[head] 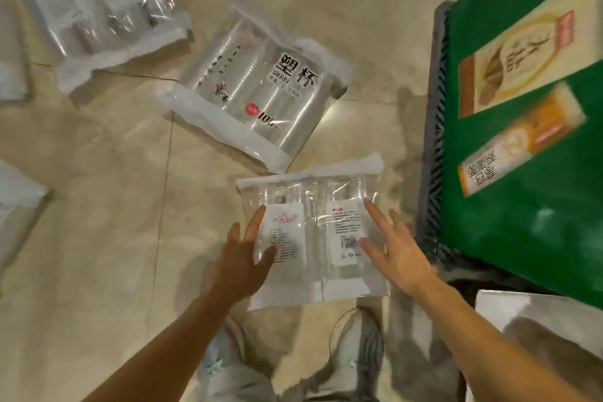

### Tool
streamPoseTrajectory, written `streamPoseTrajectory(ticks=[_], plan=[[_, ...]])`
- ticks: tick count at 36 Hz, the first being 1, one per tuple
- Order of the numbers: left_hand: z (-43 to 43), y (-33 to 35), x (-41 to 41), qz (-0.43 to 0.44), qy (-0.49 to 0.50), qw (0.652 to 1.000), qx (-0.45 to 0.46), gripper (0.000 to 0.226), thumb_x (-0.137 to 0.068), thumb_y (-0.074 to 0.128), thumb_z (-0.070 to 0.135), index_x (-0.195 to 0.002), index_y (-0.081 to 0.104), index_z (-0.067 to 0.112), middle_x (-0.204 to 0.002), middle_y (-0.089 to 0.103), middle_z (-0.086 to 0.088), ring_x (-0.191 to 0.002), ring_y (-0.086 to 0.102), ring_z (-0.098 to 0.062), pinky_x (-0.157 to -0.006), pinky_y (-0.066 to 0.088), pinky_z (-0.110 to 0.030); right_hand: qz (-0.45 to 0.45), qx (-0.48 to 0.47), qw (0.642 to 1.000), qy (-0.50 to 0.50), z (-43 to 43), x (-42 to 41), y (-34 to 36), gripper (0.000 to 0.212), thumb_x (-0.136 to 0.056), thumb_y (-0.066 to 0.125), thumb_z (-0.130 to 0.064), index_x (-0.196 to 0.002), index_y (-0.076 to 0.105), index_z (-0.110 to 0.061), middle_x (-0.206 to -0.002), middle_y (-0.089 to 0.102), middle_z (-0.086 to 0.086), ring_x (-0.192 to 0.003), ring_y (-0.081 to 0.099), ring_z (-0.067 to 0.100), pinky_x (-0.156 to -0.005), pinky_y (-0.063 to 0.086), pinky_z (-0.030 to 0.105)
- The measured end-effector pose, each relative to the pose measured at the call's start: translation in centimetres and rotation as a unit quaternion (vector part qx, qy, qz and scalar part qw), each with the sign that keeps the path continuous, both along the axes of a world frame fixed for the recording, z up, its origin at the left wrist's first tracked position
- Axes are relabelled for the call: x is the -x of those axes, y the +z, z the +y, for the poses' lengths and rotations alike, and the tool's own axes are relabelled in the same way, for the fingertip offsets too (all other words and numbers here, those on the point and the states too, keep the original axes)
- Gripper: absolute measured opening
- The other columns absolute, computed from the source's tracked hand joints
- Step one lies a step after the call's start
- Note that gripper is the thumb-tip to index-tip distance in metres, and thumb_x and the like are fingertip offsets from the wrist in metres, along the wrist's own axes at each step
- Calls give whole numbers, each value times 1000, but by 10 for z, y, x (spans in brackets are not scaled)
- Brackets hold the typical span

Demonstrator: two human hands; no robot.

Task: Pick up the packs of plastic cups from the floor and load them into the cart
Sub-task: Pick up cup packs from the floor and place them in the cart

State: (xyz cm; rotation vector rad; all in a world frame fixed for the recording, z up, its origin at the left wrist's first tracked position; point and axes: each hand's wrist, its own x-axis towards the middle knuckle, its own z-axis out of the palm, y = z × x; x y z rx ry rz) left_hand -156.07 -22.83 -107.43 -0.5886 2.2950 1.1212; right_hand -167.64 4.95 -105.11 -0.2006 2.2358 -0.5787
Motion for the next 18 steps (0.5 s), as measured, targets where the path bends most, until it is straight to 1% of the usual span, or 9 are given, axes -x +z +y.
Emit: streamPoseTrajectory(ticks=[2,3,5,8,9,11,14,15,18], plan=[[-5,-34,-11,5,-26,999,-31,82,-86,42,69,-153,11,34,-134,53,-18,-109,56,-36,-92,48,-52,-32,22,999,-6,1,-2,-23,70,-98,46,-51,-147,-3,-60,-165,3,7,-152,-3,23,-118,16,52],[-5,-43,-16,8,-28,998,-52,83,-87,48,64,-154,9,34,-140,50,-14,-115,54,-33,-94,47,-53,-38,38,998,-12,1,-3,-30,72,-99,48,-47,-147,-3,-61,-165,5,3,-152,-1,21,-120,15,52],[0,-38,-14,25,-9,997,-76,85,-89,57,48,-156,7,33,-150,41,2,-129,48,-23,-100,45,-52,-26,60,998,-22,1,-6,-36,73,-99,51,-42,-148,0,-59,-161,18,-1,-144,20,14,-118,20,43],[0,-17,-11,87,27,993,-76,76,-91,60,35,-153,21,18,-149,29,35,-134,34,6,-111,35,-27,-1,61,997,-44,-1,-7,-23,72,-99,54,-37,-152,8,-52,-148,33,-2,-121,30,0,-107,30,29],[-1,-6,-9,98,27,992,-74,75,-92,59,38,-153,23,13,-150,30,33,-135,34,6,-112,34,-27,13,58,997,-45,-3,-6,-12,72,-98,55,-37,-153,10,-49,-147,36,-2,-120,31,0,-106,32,28],[-5,22,-5,97,20,992,-84,78,-93,57,42,-154,19,14,-153,37,12,-138,37,-11,-112,35,-35,30,67,996,-48,-7,0,18,71,-97,55,-41,-153,11,-50,-146,37,-2,-128,33,4,-110,32,32],[-18,90,7,82,53,991,-92,78,-90,58,41,-155,15,33,-150,38,4,-136,37,-11,-108,32,-16,49,89,994,-42,-18,13,84,70,-96,53,-46,-151,10,-54,-139,38,-7,-127,35,3,-111,31,32],[-24,115,11,84,73,989,-101,78,-89,58,41,-154,15,39,-150,36,9,-136,35,-7,-109,33,-18,58,93,993,-40,-23,20,108,70,-96,53,-47,-151,10,-53,-137,38,-9,-122,35,-2,-110,31,30],[-44,201,30,115,94,983,-106,76,-92,60,35,-151,13,48,-150,25,34,-142,26,-2,-115,32,-43,91,98,990,-35,-43,39,190,69,-97,52,-49,-151,9,-54,-142,38,-8,-120,32,-5,-107,29,27]])
